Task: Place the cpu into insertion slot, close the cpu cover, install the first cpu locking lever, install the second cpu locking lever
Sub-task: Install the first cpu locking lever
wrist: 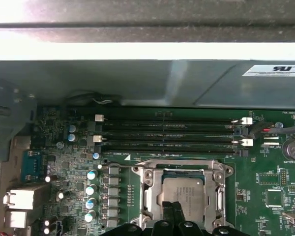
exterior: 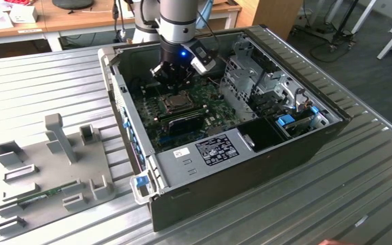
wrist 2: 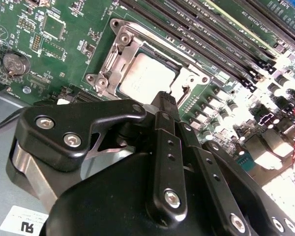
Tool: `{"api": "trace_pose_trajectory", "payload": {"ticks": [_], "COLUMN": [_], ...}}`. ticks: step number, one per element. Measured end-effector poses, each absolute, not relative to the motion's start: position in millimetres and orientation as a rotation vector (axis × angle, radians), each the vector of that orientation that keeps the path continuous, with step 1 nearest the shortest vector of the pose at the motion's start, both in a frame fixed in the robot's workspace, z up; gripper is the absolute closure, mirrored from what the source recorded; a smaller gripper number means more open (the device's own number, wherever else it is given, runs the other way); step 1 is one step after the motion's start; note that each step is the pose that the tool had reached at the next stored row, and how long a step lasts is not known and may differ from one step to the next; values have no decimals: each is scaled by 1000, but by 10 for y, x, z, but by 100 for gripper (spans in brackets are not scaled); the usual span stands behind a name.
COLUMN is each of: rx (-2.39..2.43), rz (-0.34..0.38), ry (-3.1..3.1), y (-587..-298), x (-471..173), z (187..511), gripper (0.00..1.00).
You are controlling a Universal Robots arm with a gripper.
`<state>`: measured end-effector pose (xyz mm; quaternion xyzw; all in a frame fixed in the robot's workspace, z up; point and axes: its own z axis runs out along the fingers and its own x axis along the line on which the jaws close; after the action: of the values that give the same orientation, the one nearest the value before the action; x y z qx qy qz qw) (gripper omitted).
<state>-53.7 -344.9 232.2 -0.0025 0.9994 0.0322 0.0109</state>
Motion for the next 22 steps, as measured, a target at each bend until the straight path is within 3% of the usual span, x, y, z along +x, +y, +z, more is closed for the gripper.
{"api": "trace_pose_trajectory", "payload": {"ticks": [22], "rx": [-9], "rz": [107], "ry": [3102], "y": [-3449], "x": [-908], "z": [2321], "gripper": [90]}}
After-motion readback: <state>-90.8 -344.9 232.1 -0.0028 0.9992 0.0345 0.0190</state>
